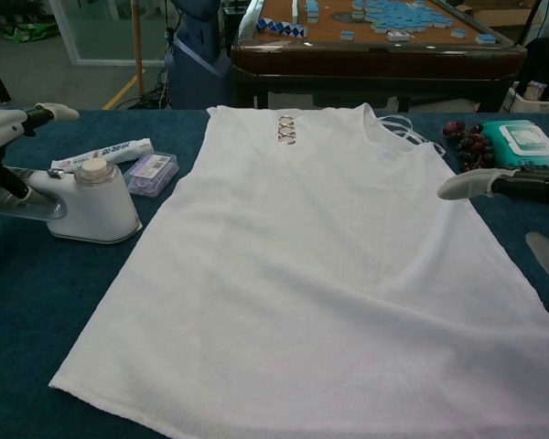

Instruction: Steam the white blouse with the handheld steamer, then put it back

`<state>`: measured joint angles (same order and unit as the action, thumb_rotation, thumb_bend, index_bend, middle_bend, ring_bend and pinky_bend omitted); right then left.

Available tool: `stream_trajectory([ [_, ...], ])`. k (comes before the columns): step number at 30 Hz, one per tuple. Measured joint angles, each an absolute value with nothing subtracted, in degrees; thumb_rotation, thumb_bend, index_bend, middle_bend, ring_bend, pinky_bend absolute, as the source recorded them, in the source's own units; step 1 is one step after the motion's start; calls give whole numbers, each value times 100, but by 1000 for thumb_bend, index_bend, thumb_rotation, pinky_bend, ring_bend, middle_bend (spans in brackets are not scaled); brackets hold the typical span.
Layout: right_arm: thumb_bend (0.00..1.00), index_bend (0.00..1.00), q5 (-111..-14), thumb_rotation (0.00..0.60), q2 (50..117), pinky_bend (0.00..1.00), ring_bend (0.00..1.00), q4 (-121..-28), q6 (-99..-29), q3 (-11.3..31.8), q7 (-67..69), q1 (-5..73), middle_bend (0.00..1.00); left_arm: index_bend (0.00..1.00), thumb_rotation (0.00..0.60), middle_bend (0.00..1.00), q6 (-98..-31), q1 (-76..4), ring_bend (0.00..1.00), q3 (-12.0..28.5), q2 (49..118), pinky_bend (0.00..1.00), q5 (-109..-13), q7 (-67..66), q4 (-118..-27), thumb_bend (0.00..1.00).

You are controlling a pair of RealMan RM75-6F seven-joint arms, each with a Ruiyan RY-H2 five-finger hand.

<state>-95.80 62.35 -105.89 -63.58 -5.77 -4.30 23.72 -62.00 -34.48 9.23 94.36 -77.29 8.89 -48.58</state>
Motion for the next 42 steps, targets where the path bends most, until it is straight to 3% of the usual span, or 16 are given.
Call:
stream_trajectory([
  [13, 749, 0, -9634, 496, 6189, 0, 0, -10532, -6535, -590, -387, 2250, 65, 0, 600, 0, -6251, -3090, 0, 968, 8778, 71, -7362, 197, -6092, 12],
  [21, 742, 0, -9579, 593, 6060, 0, 0, -10553, -6941, -556, -809, 1984, 65, 0, 600, 0, -6982, -2604, 7, 935, 8200, 82, -7372, -72, -7099, 13],
  [33, 487, 0, -9144, 594, 5874, 0, 0, -10377, -8418, -393, -1554, 987, 80, 22, 600, 0, -8182, -1589, 26, 589, 7319, 86, -7575, -659, -8372, 13],
  [42, 477, 0, -8795, 595, 5867, 0, 0, -9898, -9173, -311, -1263, 232, 84, 24, 600, 0, -8703, -1009, 26, 260, 6943, 86, -7765, -1102, -9127, 13],
])
